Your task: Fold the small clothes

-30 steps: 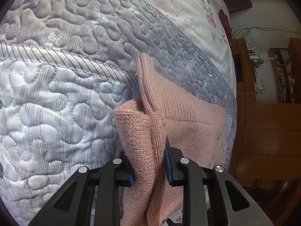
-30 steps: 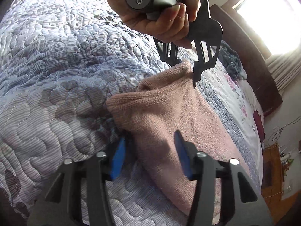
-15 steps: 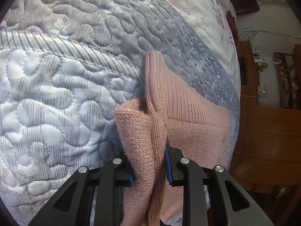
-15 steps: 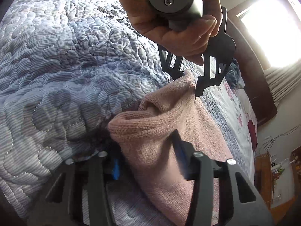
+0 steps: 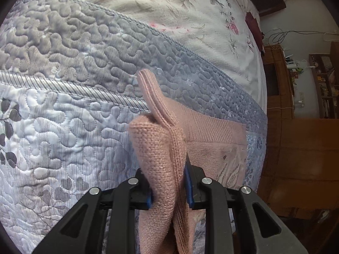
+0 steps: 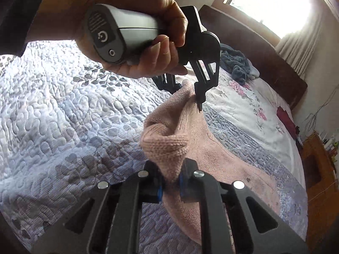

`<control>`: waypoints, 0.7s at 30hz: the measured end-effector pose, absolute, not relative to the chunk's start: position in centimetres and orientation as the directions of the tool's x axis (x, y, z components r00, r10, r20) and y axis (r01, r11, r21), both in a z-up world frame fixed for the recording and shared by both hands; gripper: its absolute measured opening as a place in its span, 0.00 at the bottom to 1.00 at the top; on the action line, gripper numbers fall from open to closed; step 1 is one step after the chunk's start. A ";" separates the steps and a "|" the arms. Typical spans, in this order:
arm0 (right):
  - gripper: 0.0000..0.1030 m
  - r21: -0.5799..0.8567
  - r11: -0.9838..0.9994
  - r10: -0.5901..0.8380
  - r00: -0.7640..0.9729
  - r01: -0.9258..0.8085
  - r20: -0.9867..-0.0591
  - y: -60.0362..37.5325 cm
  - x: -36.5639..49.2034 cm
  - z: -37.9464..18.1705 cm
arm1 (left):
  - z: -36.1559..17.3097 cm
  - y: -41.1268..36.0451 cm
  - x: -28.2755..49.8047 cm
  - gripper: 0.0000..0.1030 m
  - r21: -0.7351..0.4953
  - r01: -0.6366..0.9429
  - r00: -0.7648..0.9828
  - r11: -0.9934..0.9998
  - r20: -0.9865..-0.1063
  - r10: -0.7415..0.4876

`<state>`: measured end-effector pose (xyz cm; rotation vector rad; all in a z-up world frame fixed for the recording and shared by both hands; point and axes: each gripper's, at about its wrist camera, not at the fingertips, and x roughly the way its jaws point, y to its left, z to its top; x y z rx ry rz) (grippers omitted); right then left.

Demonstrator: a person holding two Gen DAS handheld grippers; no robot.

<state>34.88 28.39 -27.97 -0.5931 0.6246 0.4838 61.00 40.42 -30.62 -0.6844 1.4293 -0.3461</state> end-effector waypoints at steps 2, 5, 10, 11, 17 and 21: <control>0.09 -0.306 0.766 0.262 0.709 -0.565 -0.655 26.5 35.8 -26.4 | -28.8 39.3 61.0 0.22 -0.605 -0.166 0.143 0.779 -0.796 -0.588; 0.09 -0.228 0.813 0.291 0.714 -0.535 -0.637 24.2 35.4 -24.4 | -26.3 37.5 61.0 0.22 -0.585 -0.152 0.155 0.796 -0.810 -0.566; 0.09 -0.088 0.867 0.339 0.711 -0.490 -0.617 20.3 35.7 -21.9 | -22.7 34.5 60.8 0.22 -0.536 -0.133 0.166 0.834 -0.841 -0.514; 0.09 -0.053 0.874 0.351 0.704 -0.483 -0.617 19.5 35.8 -21.6 | -22.1 33.9 60.9 0.22 -0.524 -0.129 0.166 0.842 -0.849 -0.502; 0.09 0.102 0.899 0.397 0.694 -0.426 -0.601 14.3 36.3 -20.6 | -19.8 29.0 61.6 0.22 -0.450 -0.092 0.160 0.888 -0.887 -0.432; 0.09 0.181 0.907 0.408 0.694 -0.380 -0.593 10.8 36.8 -20.9 | -19.5 25.2 62.2 0.22 -0.401 -0.071 0.144 0.913 -0.910 -0.389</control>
